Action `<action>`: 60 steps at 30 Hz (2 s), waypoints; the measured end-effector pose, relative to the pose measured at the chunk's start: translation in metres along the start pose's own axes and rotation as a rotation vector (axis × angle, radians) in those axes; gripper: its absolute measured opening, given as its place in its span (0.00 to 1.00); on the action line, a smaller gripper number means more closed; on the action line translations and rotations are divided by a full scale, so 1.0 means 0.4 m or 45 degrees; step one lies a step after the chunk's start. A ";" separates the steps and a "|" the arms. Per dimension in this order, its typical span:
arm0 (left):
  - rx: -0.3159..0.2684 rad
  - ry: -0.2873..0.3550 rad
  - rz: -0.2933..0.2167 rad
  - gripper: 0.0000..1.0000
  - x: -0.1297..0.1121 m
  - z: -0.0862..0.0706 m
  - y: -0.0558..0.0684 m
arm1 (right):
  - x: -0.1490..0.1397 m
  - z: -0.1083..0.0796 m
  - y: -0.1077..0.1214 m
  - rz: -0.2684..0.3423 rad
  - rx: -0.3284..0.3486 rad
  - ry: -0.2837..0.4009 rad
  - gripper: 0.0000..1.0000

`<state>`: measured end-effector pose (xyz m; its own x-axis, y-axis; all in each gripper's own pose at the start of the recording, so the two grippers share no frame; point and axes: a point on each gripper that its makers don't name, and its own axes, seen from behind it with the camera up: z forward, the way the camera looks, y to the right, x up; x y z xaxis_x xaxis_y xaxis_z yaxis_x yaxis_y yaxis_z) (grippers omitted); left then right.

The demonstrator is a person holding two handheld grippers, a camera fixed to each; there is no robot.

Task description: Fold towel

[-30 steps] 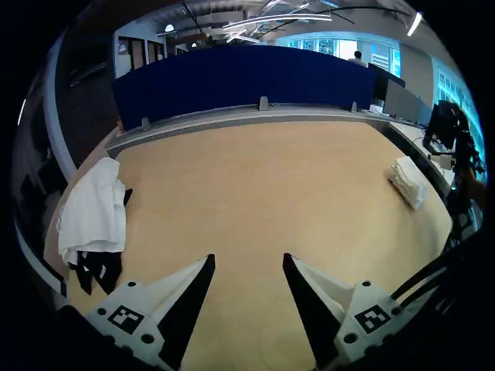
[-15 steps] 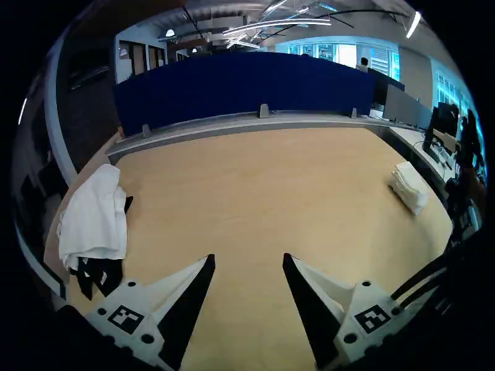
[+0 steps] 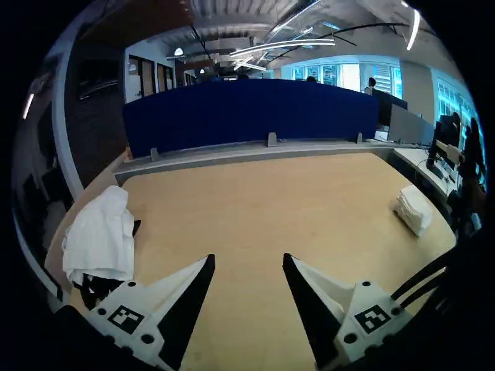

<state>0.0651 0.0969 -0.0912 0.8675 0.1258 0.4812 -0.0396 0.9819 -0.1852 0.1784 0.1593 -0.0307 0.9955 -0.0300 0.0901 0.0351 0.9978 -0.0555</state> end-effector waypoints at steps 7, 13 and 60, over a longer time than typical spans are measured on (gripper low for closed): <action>0.063 0.176 -0.038 0.81 0.100 -0.003 -0.047 | 0.025 -0.003 -0.032 -0.004 0.022 0.012 1.00; 0.125 0.359 -0.073 0.81 0.202 -0.026 -0.101 | 0.037 0.000 -0.054 0.000 0.031 0.017 1.00; 0.166 0.603 -0.077 0.80 0.342 -0.008 -0.231 | 0.093 0.024 -0.434 -0.046 0.058 0.059 1.00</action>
<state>0.1891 0.0230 -0.0112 0.9990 0.0194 0.0398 -0.0176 0.9988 -0.0455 0.2086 -0.0143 -0.0082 0.9967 -0.0678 0.0454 0.0683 0.9976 -0.0080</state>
